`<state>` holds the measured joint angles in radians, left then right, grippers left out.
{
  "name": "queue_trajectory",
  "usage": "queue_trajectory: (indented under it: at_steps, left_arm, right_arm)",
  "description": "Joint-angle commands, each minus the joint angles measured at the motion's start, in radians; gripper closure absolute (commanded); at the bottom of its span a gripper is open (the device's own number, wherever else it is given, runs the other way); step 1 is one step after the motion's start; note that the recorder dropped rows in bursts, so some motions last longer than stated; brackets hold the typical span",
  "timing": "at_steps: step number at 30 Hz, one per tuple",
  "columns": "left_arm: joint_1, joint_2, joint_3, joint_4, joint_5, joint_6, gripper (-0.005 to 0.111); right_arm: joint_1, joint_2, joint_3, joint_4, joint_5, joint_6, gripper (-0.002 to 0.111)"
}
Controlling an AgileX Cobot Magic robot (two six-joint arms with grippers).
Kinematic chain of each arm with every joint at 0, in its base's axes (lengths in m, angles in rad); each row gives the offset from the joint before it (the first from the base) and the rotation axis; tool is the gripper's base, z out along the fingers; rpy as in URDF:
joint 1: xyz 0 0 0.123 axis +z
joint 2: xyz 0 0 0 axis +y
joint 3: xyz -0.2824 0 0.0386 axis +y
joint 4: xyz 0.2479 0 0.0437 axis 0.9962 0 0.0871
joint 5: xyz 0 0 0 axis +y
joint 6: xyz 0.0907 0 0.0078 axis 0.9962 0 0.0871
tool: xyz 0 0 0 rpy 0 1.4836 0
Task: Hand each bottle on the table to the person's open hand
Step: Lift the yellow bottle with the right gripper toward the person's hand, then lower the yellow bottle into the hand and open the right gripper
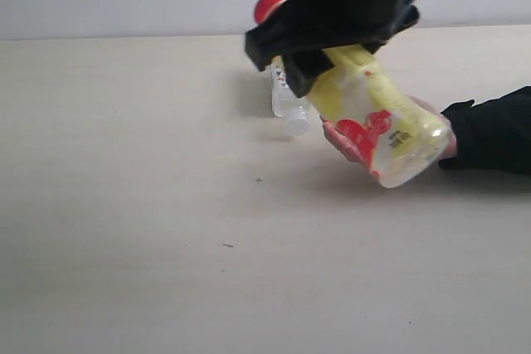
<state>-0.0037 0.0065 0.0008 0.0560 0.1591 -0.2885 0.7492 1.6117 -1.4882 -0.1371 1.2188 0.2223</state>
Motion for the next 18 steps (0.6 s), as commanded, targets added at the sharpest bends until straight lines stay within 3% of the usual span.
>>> queue_trajectory:
  at_steps: [1, 8, 14, 18]
  left_arm:
    - [0.003, -0.007, -0.001, 0.004, -0.008, -0.002, 0.104]
    - [0.003, -0.007, -0.001, 0.004, -0.008, -0.002, 0.104]
    - [0.003, -0.007, -0.001, 0.004, -0.008, -0.002, 0.104]
    - [0.003, -0.007, -0.001, 0.004, -0.008, -0.002, 0.104]
  right_arm:
    - [-0.101, -0.070, 0.107, -0.001, -0.027, 0.011, 0.108]
    - [-0.210, -0.055, 0.155, 0.098, -0.056, -0.009, 0.108]
    - [-0.223, -0.012, 0.155, 0.054, -0.075, 0.019, 0.108]
    - [-0.299, 0.054, 0.155, 0.055, -0.102, 0.042, 0.108]
